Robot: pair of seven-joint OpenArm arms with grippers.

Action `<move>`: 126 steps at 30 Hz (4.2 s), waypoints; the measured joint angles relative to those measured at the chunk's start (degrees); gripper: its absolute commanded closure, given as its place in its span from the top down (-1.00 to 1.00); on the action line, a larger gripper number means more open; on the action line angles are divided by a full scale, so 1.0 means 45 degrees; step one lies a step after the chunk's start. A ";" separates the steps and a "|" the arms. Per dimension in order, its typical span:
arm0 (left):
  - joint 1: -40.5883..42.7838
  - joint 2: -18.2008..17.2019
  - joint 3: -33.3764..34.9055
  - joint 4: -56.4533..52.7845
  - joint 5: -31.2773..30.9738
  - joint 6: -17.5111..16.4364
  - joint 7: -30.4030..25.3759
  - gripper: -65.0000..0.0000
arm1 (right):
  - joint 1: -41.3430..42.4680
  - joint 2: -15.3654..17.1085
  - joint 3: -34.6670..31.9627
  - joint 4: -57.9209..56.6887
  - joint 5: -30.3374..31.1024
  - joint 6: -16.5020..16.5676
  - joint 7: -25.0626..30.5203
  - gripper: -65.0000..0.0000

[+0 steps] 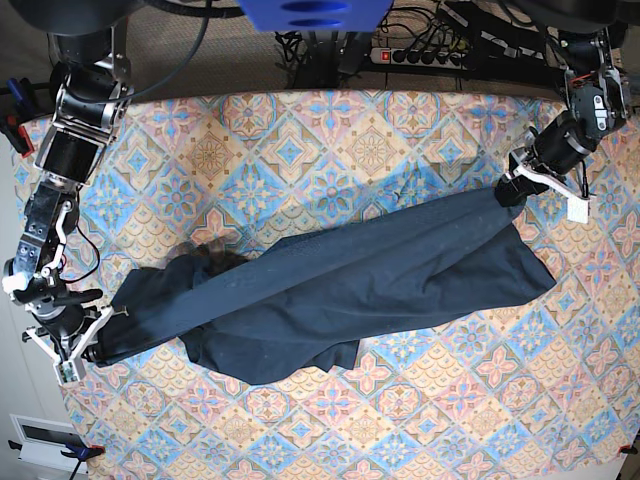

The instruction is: Layout the t-shirt on the table in an organized manner, then fold the t-shirt properly

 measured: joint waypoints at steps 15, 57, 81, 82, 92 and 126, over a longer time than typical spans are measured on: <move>-0.2647 0.0393 0.1025 -0.1719 0.5566 0.0126 0.2948 -0.55 | 0.0024 0.0019 -0.2249 -0.1234 -0.3254 0.0029 0.0199 -0.96; -0.7611 0.2943 -0.0228 -0.8728 1.0132 0.0044 -0.0665 0.69 | -0.5357 -0.0005 -0.0631 0.5338 -0.3167 0.0034 0.0063 -0.45; -1.2148 0.1681 0.4503 -1.3843 1.0035 0.0010 -0.4760 -1.00 | -0.5498 0.0010 -0.0568 0.5649 -0.3167 0.0044 0.0107 -0.46; -1.2507 0.1540 0.4493 -1.3823 1.0117 0.0068 -0.4867 -1.00 | -0.5503 0.0010 -0.0568 0.5649 -0.3084 0.0039 0.0117 -0.46; -1.5620 0.1316 0.7679 -1.5174 1.0244 0.0180 -0.5139 -0.57 | -0.5542 -0.0005 -0.0607 0.5663 -0.3089 0.0044 0.0102 -0.46; -0.3599 0.0452 0.2059 -0.6018 0.8786 0.4274 -0.3512 0.53 | -0.6567 -0.0223 -0.1807 0.6101 -0.3191 0.0034 0.0102 -0.46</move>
